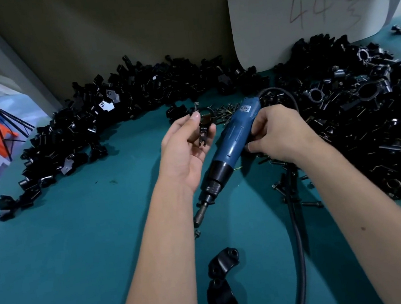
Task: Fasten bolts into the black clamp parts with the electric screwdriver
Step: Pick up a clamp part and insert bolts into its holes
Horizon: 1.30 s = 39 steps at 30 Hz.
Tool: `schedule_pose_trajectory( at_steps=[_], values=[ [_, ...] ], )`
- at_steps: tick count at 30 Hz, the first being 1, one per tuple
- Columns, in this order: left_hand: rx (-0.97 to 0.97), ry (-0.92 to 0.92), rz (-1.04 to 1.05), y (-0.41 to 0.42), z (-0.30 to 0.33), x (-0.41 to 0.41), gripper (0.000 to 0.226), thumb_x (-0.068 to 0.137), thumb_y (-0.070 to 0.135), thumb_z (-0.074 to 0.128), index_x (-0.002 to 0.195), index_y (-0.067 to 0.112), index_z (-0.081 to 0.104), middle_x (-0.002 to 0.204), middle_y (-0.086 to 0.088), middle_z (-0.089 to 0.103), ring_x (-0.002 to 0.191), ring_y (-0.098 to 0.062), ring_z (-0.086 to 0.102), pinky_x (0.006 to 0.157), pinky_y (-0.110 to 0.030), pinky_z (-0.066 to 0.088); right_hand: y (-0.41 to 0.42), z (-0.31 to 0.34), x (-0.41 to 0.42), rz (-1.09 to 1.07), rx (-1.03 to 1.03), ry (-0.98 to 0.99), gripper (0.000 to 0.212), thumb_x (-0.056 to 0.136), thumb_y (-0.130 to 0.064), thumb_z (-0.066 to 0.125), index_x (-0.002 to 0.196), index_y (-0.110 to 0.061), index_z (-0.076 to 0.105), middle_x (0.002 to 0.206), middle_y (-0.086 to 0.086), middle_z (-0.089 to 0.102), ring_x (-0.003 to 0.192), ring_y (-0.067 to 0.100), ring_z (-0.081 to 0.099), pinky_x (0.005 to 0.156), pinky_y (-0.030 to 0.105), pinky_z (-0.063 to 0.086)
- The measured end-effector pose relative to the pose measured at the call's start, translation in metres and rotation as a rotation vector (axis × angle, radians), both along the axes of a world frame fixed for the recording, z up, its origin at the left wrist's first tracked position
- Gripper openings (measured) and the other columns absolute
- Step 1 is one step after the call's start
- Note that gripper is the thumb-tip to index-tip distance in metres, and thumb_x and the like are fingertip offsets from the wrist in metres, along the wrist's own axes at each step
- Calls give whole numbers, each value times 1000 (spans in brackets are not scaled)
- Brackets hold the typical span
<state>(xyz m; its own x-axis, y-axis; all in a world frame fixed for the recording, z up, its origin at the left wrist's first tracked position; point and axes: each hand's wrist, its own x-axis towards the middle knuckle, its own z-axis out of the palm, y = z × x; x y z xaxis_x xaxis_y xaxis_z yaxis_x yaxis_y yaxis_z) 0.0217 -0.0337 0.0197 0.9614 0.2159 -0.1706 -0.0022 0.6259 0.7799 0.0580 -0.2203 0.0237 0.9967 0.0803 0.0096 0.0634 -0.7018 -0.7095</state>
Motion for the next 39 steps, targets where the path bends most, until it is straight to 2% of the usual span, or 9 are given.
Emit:
schedule_pose_trajectory(
  at_steps=[5, 9, 15, 18, 21, 25, 28, 31, 39],
  values=[
    [25, -8, -36, -1, 0, -1, 22, 86, -1, 77, 102, 6, 65, 85, -5, 76, 73, -15, 73, 77, -26, 61, 6, -5, 1, -101, 67, 27, 30, 75, -2, 81, 90, -18, 60, 89, 7, 72, 76, 29, 73, 69, 46, 64],
    [58, 4, -24, -2, 0, -3, 33, 82, -6, 79, 109, 5, 62, 86, -7, 77, 73, -15, 73, 74, -23, 59, 0, 2, 4, -60, 57, 94, 23, 80, -6, 82, 88, -18, 64, 86, 8, 73, 54, 19, 70, 47, 29, 57],
    [17, 13, 26, -5, 1, 0, 46, 83, -8, 78, 121, 3, 55, 86, -9, 77, 70, -16, 72, 71, -22, 59, 19, -4, -11, -111, -14, -51, 48, 72, -20, 91, 100, -24, 52, 91, 1, 69, 82, 24, 68, 77, 41, 59],
    [48, 6, 43, -4, 2, 0, 40, 85, -8, 77, 116, 4, 55, 85, -9, 77, 67, -14, 71, 68, -21, 58, 29, -11, -14, -89, -22, -117, 38, 78, -10, 79, 100, -21, 51, 87, 2, 66, 76, 22, 64, 68, 39, 57],
    [26, 1, 56, -2, 2, -1, 38, 84, -7, 77, 115, 3, 57, 102, -17, 75, 71, -15, 71, 70, -21, 58, 24, -9, -8, -89, -9, -62, 29, 78, -1, 74, 90, -21, 56, 87, 3, 66, 73, 19, 64, 58, 31, 53],
    [55, -2, 33, -2, 2, -3, 34, 85, -4, 78, 111, 4, 58, 99, -15, 76, 69, -14, 70, 68, -21, 58, 7, -1, -2, -75, 176, 43, 21, 79, 0, 84, 75, -16, 71, 76, 4, 71, 57, 19, 67, 56, 33, 61],
    [160, -22, -55, -2, 2, -4, 23, 85, -3, 78, 96, 9, 61, 80, -5, 74, 66, -13, 69, 64, -23, 58, 0, 6, -1, -48, 468, 2, 13, 82, 0, 84, 81, -9, 74, 72, 5, 72, 56, 13, 64, 50, 24, 53],
    [226, -44, -131, -2, 4, -6, 22, 85, -5, 77, 91, 11, 62, 77, -5, 72, 66, -14, 69, 64, -24, 58, 1, 14, -4, 53, 756, -26, 4, 87, -2, 80, 89, -6, 78, 71, 5, 72, 59, 10, 64, 51, 21, 51],
    [246, -98, -209, -4, 7, -9, 25, 83, -7, 76, 91, 12, 62, 80, -8, 70, 67, -15, 70, 69, -26, 59, 7, 15, -8, 258, 787, -8, 4, 88, -9, 81, 88, -13, 83, 77, 10, 67, 68, 15, 59, 52, 24, 48]
  ],
)
